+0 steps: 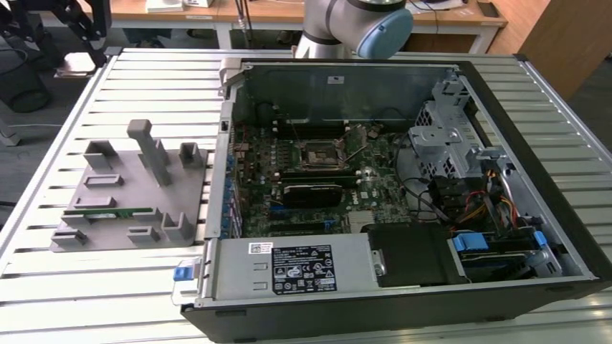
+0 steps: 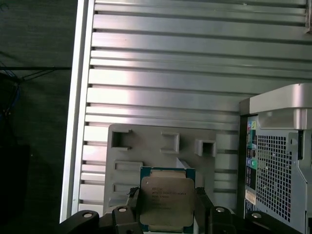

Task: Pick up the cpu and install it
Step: 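Pick up the cpu and move it towards the insertion slot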

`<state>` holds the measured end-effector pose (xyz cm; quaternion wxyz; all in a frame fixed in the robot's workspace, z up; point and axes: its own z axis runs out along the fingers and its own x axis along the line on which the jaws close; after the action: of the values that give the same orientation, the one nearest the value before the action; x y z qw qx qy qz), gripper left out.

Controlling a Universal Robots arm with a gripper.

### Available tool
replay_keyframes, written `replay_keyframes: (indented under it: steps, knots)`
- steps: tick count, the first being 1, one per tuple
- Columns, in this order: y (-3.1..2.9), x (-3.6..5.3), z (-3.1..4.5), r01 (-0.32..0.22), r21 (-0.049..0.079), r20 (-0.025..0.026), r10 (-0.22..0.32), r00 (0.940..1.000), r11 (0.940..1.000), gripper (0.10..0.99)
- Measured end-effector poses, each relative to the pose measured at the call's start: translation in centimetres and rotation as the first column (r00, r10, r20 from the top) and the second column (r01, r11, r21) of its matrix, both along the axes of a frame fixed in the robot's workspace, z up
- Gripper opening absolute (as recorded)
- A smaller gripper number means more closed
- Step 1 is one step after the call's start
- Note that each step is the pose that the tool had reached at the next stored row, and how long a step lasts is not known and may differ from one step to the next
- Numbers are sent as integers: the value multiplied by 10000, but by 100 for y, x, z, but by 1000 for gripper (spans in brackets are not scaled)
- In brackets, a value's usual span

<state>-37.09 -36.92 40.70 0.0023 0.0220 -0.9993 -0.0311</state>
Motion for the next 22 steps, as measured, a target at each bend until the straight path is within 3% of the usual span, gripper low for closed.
replay_keyframes:
  steps: [22]
  knots:
    - [44,88,0,0,0,1,0,10000,10000,529]
